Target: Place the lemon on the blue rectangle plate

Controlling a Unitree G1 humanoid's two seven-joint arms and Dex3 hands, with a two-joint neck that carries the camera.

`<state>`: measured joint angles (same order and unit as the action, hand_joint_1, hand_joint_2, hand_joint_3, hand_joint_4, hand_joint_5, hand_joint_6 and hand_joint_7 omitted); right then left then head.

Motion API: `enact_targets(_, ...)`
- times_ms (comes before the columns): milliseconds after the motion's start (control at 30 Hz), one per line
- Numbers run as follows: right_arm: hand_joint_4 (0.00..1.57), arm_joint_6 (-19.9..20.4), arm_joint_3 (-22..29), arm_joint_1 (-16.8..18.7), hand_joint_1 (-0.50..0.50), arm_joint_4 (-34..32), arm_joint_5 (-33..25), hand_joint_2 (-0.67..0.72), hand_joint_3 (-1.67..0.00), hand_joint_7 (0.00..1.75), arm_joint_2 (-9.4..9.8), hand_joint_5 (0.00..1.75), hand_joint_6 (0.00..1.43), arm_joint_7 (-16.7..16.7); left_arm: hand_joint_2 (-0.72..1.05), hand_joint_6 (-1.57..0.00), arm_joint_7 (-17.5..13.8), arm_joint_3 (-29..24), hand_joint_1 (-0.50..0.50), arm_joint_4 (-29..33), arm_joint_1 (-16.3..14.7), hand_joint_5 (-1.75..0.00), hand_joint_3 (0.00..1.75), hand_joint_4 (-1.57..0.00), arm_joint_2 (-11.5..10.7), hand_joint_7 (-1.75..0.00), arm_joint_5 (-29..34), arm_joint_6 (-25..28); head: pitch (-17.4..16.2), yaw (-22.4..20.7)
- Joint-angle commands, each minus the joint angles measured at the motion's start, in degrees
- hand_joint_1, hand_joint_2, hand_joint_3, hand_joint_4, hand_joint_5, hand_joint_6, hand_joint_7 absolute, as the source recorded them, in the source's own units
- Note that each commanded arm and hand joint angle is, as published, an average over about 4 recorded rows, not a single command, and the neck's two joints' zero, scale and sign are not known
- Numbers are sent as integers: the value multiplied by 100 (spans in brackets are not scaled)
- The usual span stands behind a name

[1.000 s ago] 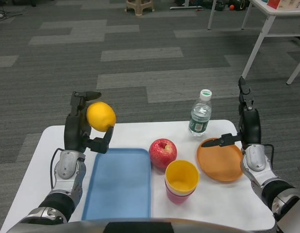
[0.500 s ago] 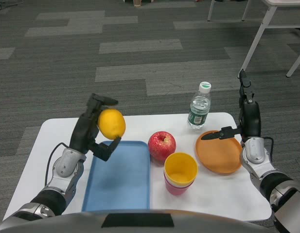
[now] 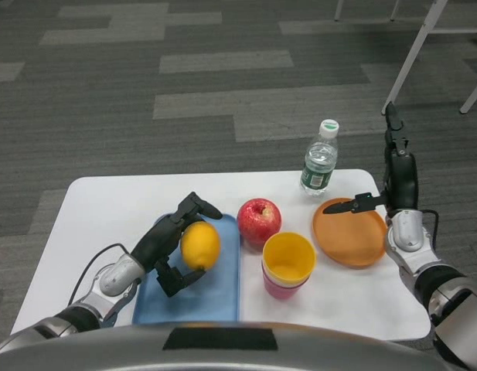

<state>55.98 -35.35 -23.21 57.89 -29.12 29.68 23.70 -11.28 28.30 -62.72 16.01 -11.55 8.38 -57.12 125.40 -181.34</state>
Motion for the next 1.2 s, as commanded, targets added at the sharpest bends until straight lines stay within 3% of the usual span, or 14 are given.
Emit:
enact_targets(33,3,-28,-9,-105,-42,30,-32,15,-8,0,29,0,0,21,105,-3,-73,63,-43,-223,77,-175,168,-5,-31,-147,-12,15,-20,4)
enact_targets(300,3,-30,-7,-105,-42,34,-32,15,-8,0,20,0,0,21,63,0,-84,61,-37,-390,60,-175,175,0,-31,-154,-16,-44,-26,5)
enact_targets(400,3,-32,-7,-105,-42,38,-32,15,-6,0,20,0,0,21,49,0,-84,55,-42,-439,55,-175,157,0,-36,-164,-7,-93,-28,1)
enact_targets(500,3,-34,-7,-105,-42,38,-32,15,-8,0,14,0,0,21,36,0,-78,52,-47,-480,44,-175,116,0,-47,-168,-3,-148,-33,-7)
enact_targets(533,3,-32,-7,-105,-42,38,-32,15,-8,0,12,0,0,21,32,0,-76,55,-48,-491,40,-175,92,0,-53,-168,-5,-174,-35,-8)
enact_targets(633,3,-30,-7,-105,-42,38,-32,15,-8,0,7,0,0,21,29,0,-67,57,-47,-527,20,-175,48,0,-67,-164,-7,-251,-41,-17)
enact_targets(700,3,-34,-7,-105,-42,38,-32,17,-8,0,3,0,0,21,27,0,-58,39,-45,-560,-11,-175,37,0,-67,-147,-3,-297,-42,-22)
enact_targets(800,3,-30,-11,-105,-42,38,-28,17,-8,0,-2,0,0,21,16,0,-58,13,-43,-601,-50,-164,20,0,-67,-98,1,-356,-48,-45)
enact_targets(867,3,-25,-16,-105,-42,38,-28,19,-8,0,-6,0,0,21,7,0,-54,0,-43,-619,-76,-141,13,0,-67,-63,6,-400,-46,-53)
enact_targets(933,4,-25,-20,-105,-42,38,-32,17,-8,0,-10,0,0,21,-13,0,-38,-29,-42,-619,-107,-110,9,0,-73,-35,8,-431,-46,-62)
enact_targets(1033,4,-25,-27,-105,-42,36,-32,15,-8,0,-15,0,0,21,-30,0,-14,-69,-41,-619,-142,-80,7,0,-84,-21,19,-464,-43,-68)
enact_targets(1133,4,-25,-47,-105,-42,23,-32,15,-8,0,-21,0,0,21,-55,0,91,-121,-46,-619,-195,-64,0,0,-84,-21,32,-537,-31,-94)
enact_targets(1200,4,-25,-51,-100,-42,16,-32,19,-8,0,-24,0,0,21,-68,0,179,-154,-47,-619,-221,-62,4,0,-89,-21,37,-581,-24,-109)
